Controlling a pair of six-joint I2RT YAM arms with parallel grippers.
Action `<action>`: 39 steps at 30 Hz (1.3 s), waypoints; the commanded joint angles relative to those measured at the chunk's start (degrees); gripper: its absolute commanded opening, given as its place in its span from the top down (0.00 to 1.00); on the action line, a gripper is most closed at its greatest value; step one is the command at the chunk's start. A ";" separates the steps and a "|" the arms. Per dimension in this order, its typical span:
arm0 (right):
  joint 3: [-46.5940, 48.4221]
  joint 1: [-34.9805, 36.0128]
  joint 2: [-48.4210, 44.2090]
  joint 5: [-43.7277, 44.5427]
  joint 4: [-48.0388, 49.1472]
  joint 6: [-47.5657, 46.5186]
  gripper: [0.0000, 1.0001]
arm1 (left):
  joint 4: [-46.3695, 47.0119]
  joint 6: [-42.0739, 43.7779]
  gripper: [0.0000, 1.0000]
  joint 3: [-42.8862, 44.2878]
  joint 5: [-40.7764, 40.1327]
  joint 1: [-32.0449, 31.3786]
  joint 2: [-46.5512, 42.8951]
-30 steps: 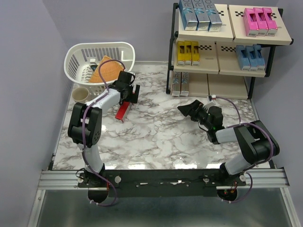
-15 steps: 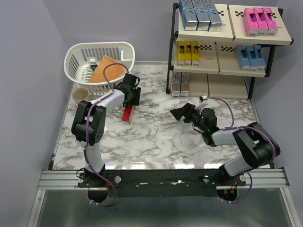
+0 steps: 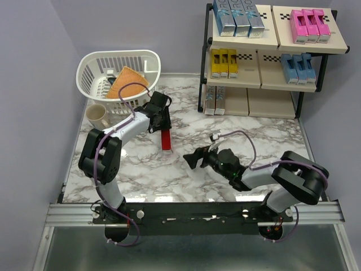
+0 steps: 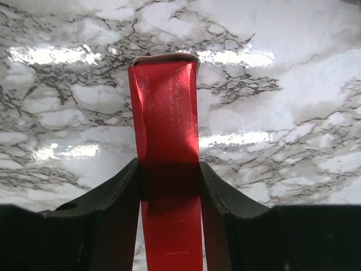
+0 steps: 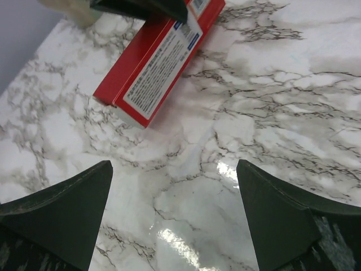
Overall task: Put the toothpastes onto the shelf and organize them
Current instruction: Pick up the toothpaste from the center of the board.
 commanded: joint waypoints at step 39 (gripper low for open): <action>22.37 22.88 20.07 47.47 -0.63 -36.82 0.51 | 0.08 -21.48 0.58 -3.88 0.04 -7.04 -11.65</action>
